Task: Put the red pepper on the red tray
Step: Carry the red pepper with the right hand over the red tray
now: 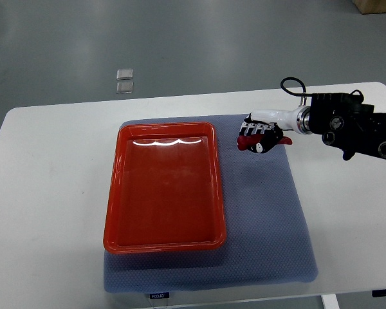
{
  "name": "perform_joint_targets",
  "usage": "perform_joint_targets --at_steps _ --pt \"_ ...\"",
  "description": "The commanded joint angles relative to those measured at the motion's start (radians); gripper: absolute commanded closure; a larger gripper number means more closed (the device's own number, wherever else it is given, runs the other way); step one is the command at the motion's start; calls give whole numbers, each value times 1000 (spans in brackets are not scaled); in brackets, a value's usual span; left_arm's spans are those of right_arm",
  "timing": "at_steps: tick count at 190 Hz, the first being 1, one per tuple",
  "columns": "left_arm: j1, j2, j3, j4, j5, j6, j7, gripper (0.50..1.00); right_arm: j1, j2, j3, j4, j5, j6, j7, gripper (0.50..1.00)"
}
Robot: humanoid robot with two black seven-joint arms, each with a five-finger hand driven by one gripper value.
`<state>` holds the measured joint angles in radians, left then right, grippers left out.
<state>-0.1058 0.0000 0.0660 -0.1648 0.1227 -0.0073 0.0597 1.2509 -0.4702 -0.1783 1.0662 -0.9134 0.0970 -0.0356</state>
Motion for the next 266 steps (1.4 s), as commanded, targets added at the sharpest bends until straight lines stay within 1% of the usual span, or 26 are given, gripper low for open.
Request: perform_joint_targets --at_steps 1,23,48,86,99,101,122,138,195,226,263,266 --pt "0 0 0 -1 0 0 0 500 39 -10 0 11 5 18 0 1000" --pt "0 0 0 -1 0 0 0 500 93 -7 0 24 8 29 0 1000" --pt "-2 0 0 -1 0 0 0 500 148 24 0 26 54 32 0 1000" --pt "-2 0 1 -1 0 0 0 500 220 180 -26 6 108 41 3 1000" --pt "-2 0 1 1 0 0 0 500 226 274 -33 -31 128 40 3 1000" --pt "-2 0 1 1 0 0 0 500 226 274 -33 -31 128 40 3 1000" --pt "-2 0 1 1 0 0 0 500 223 401 -64 -92 128 30 3 1000" --pt "-2 0 0 -1 0 0 0 500 209 470 -73 -127 128 23 3 1000" --pt "-2 0 0 -5 0 0 0 500 125 470 -75 -183 116 -2 3 1000" --pt "-2 0 0 -5 0 0 0 500 85 470 -75 -201 117 -45 3 1000" --pt "-2 0 0 -4 0 0 2 500 45 470 -75 -218 120 -77 3 1000" --pt "-2 0 0 -5 0 0 2 500 41 470 -75 -218 120 -82 3 987"
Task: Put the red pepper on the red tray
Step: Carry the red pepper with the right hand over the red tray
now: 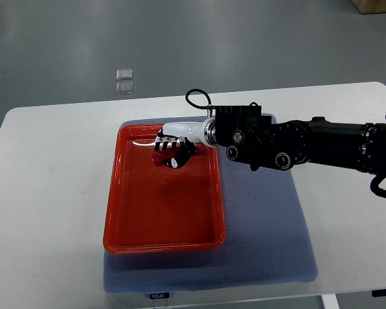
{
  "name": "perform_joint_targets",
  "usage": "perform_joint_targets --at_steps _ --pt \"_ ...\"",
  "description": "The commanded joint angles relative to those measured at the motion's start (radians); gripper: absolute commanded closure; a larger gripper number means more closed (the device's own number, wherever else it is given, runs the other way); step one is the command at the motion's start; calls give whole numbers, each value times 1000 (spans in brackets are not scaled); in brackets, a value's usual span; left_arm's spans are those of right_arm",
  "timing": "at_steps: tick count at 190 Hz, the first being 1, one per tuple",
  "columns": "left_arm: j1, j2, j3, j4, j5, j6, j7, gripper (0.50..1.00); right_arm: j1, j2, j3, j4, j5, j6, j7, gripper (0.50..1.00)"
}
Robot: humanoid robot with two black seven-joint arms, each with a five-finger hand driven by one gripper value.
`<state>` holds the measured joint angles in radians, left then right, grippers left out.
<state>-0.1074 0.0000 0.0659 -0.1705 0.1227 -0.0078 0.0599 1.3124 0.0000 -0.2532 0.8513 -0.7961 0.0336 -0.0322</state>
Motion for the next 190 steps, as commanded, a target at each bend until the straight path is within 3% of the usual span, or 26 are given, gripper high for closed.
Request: perform_joint_targets --at_steps 1,92,130,190 --pt "0 0 0 0 0 0 1 500 -21 0 0 -3 3 -18 0 987" --pt "0 0 0 0 0 0 1 500 -71 0 2 -15 -2 -49 2 955" --pt "0 0 0 -1 0 0 1 500 -91 0 2 -15 -3 -66 3 912" --pt "0 0 0 0 0 0 1 500 -91 0 5 -15 5 -67 3 679"
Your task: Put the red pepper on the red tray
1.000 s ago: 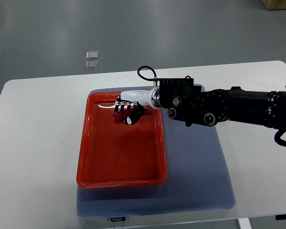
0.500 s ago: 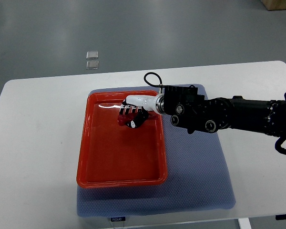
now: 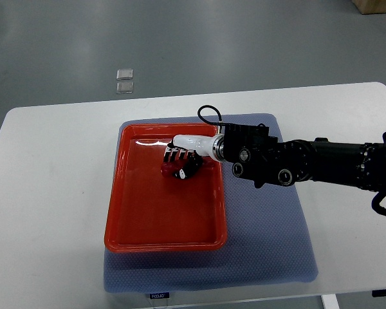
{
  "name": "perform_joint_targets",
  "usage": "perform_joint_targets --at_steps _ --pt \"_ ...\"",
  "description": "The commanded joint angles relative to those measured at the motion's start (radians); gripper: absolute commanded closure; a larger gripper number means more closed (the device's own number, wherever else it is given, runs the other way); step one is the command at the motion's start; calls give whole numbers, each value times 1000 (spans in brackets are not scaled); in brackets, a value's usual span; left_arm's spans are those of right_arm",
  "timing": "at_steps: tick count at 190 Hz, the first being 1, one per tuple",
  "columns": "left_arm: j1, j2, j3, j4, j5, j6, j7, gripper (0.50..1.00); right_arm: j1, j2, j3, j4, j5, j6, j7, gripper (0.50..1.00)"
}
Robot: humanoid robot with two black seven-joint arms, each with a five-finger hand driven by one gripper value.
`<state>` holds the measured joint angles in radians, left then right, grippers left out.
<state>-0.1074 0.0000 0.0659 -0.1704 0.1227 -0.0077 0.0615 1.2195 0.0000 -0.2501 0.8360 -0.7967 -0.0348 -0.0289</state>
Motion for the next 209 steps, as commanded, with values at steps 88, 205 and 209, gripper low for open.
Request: perform_joint_targets --at_steps 88,205,209 --pt "0 0 2 5 0 0 0 500 8 0 256 0 25 4 32 603" --pt "-2 0 2 5 0 0 0 500 -560 0 1305 12 462 29 247 587" --pt "-2 0 2 5 0 0 0 500 -577 0 1316 12 481 39 248 587"
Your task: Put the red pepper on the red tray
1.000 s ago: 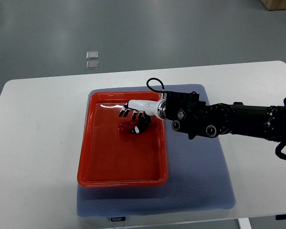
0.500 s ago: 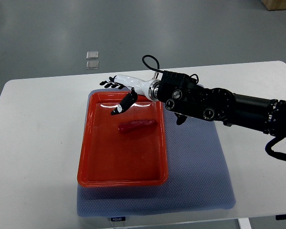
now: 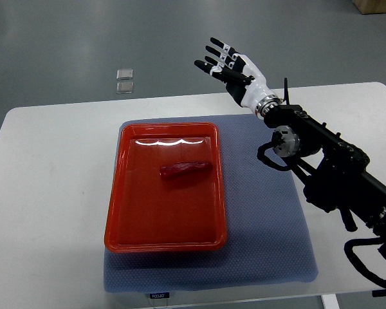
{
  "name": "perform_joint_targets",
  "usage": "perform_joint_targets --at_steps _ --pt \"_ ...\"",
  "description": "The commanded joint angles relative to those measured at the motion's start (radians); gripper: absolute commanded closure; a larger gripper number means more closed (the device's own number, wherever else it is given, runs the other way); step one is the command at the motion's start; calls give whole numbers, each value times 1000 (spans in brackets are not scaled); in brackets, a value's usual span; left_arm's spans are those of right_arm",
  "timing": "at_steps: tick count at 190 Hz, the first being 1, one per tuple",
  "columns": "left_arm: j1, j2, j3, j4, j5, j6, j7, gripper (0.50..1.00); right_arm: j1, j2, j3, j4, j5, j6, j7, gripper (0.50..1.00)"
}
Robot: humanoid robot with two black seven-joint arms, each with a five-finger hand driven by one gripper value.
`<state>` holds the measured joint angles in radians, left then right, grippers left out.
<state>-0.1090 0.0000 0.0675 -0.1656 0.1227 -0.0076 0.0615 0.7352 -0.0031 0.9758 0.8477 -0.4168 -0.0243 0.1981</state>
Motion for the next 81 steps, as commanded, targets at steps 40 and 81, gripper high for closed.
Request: perform_joint_targets --at_steps 40,81 --pt "0 0 0 0 0 0 0 500 -180 3 175 -1 239 135 46 587" --pt "-1 0 0 -8 0 0 0 500 -185 -6 181 -1 245 172 46 585"
